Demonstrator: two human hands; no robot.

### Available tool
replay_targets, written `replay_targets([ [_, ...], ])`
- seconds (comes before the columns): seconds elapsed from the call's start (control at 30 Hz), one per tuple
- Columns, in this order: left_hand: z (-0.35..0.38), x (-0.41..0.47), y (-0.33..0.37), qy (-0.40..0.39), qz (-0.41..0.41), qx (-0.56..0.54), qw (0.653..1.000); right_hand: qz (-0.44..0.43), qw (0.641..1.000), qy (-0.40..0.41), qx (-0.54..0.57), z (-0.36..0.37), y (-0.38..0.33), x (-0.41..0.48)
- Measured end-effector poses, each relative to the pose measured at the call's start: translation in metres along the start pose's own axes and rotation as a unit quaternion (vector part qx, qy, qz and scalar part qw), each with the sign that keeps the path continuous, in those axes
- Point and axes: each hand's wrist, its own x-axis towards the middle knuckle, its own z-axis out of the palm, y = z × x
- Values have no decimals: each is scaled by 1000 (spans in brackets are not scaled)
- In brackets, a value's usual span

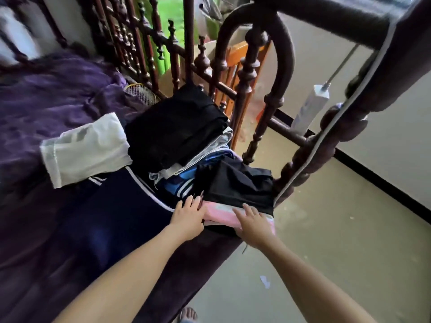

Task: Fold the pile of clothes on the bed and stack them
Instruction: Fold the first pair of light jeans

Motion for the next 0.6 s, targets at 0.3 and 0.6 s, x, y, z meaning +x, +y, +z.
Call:
replay_targets([
  [0.3,-29,-63,-66,124,-127,-19,984,-143,984,99,-33,-55,-92,34],
  [0.6,-3,-207,-160,241,-330,-93,908,-326,938,96,-62,-81,-214,37],
])
